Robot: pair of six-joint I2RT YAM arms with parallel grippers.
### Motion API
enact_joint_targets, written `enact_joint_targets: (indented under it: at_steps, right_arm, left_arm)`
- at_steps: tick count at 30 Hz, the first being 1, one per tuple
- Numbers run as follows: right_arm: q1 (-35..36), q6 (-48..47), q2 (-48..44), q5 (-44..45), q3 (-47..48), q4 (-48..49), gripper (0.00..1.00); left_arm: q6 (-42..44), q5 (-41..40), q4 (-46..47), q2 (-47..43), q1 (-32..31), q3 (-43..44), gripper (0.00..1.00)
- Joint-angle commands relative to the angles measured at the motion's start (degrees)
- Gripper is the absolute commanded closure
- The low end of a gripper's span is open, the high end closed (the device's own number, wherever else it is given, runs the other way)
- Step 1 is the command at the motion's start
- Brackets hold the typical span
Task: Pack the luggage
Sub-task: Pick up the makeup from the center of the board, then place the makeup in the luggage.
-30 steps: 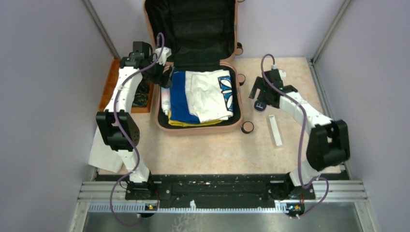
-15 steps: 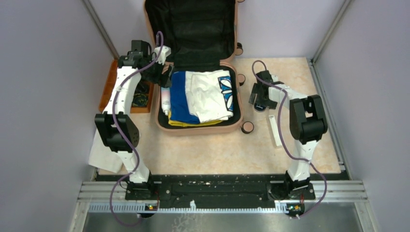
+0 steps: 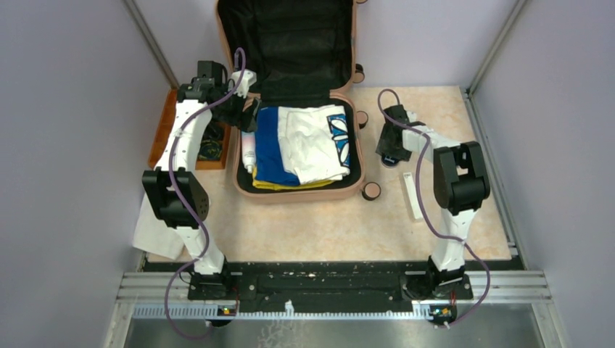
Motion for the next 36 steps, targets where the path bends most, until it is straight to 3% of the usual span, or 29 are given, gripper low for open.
enact_joint_targets:
  at_steps: [1, 4, 7, 13, 20, 27, 36]
  right_arm:
    - [-0.5, -0.3, 0.6, 0.6, 0.9, 0.9, 0.53]
    - [-0.4, -0.4, -1.3, 0.6, 0.6, 0.8, 0.71]
    - [0.1, -0.4, -6.1, -1.4, 0.4, 0.4, 0.79]
    - [8.4, -2.6, -16.8, -2.2, 2.5, -4.1, 0.81]
    - [21.9, -1.9, -21.1, -3.3, 8.0, -7.5, 0.83]
    - [36.9, -2.4, -12.8, -11.1, 18.2, -4.6, 0.83]
    - [45.7, -5.2, 5.9, -17.2, 39.1, -4.2, 0.83]
  left_arm:
    - [1.1, -1.0, 1.2, -1.2, -0.2, -0.8, 0.01]
    - [1.4, -1.7, 1.3, -1.1, -0.1, -1.0, 0.01]
    - [1.3, -1.9, 1.6, -1.0, 0.0, -0.9, 0.01]
    - [1.2, -2.4, 2.2, 0.1, 1.0, -0.5, 0.01]
    - [0.9, -2.2, 2.4, 0.4, 2.1, -0.4, 0.01]
    - [0.2, -2.7, 2.9, 0.4, 2.1, -0.9, 0.01]
    - [-1.4, -2.8, 3.6, 0.1, 3.8, -2.1, 0.01]
